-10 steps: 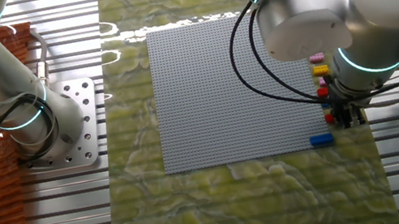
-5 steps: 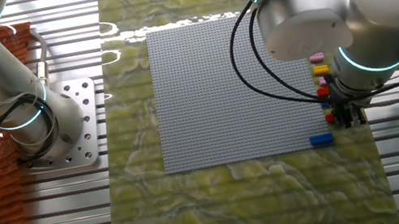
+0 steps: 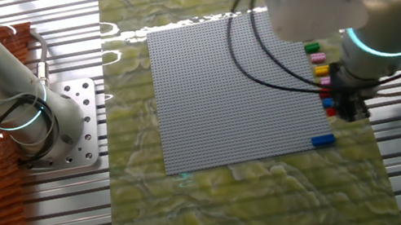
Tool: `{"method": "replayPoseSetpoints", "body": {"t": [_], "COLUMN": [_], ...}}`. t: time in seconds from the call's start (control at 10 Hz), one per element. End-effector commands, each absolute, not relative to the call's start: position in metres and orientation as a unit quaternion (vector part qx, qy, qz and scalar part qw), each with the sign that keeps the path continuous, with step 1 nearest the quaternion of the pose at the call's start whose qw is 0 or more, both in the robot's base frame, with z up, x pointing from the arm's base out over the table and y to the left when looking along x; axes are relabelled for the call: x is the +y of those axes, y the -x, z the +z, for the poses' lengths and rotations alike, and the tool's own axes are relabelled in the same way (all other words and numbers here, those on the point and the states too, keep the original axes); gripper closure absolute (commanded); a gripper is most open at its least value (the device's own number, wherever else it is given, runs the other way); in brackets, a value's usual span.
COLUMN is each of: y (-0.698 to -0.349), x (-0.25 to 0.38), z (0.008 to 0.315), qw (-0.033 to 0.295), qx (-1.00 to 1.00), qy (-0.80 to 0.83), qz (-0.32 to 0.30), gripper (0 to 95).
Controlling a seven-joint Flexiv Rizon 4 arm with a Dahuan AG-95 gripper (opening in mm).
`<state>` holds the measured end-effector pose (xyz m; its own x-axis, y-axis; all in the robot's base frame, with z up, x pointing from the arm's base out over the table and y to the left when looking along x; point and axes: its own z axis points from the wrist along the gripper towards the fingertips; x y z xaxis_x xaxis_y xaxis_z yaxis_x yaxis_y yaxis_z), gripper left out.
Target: Stack small Lego blocks randomly, one at a time
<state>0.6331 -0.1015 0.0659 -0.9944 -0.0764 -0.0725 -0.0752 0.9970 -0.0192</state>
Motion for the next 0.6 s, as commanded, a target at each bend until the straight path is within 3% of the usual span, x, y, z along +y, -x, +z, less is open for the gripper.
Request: {"method": "replayPoseSetpoints", "body": {"t": [0.1,0.6], "y": [-0.595,-0.542], "x": [-0.107,-0.112], "z": [0.067,0.046], "qw": [0.041,0.040], "qx": [0.998,0.997], "qy": [0.038,0.059], "qz": [-0.010,-0.012], "gripper": [95.0,95.0]}}
